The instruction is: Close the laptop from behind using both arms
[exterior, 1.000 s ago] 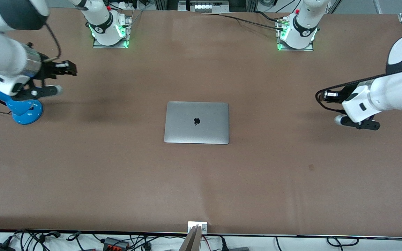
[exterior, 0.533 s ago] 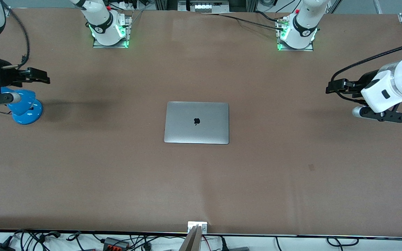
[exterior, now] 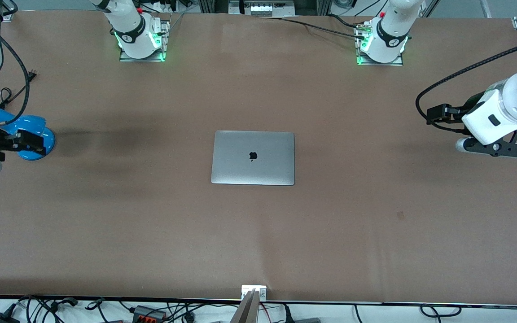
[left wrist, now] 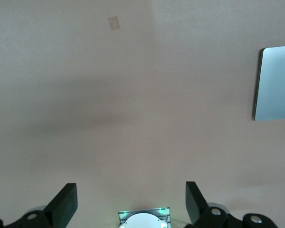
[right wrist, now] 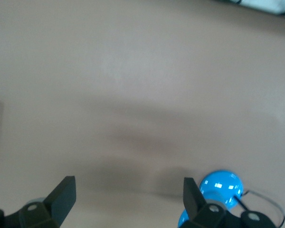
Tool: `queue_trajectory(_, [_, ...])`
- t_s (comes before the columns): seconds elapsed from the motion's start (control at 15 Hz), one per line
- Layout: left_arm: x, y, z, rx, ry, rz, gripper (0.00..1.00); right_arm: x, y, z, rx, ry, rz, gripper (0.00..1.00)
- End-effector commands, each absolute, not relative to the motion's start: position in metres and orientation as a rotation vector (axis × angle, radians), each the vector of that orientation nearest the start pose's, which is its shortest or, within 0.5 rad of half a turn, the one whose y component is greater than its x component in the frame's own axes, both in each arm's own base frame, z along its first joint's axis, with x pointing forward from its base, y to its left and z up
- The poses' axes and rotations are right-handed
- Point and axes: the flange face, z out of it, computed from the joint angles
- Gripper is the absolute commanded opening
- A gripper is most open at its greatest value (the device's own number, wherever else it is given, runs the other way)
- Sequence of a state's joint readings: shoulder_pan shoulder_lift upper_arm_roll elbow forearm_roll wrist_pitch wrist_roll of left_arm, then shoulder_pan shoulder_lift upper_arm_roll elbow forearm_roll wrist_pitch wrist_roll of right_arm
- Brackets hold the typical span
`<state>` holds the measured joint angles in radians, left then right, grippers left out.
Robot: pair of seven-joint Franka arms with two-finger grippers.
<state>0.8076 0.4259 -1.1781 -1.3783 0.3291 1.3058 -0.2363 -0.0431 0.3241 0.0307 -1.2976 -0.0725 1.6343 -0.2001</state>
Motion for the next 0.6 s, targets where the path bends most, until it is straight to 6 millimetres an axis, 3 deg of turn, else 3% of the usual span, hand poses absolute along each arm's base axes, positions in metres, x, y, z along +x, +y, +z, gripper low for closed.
queue_trajectory(0.0, [0.579,-0.096,0.587,-3.021,0.18,0.303,1.0,0.612,-0.022,0.592,-3.206,-0.302,-0.056,1.0])
queue_trajectory(0.2, [0.571,-0.077,0.591,-3.035,0.021,0.326,1.0,0.533,-0.027,0.607,-3.212,-0.228,-0.014,1.0])
queue_trajectory(0.27, [0.569,-0.072,0.591,-3.06,-0.023,0.306,1.0,0.524,-0.029,0.605,-3.21,-0.221,-0.004,1.0])
queue_trajectory(0.4, [0.561,-0.074,0.594,-3.055,-0.053,0.229,1.0,0.527,-0.04,0.607,-3.166,-0.145,-0.036,1.0])
queue_trajectory(0.53, [0.559,-0.059,0.59,-3.088,-0.049,0.242,1.0,0.541,-0.041,0.609,-3.138,-0.032,-0.041,1.0])
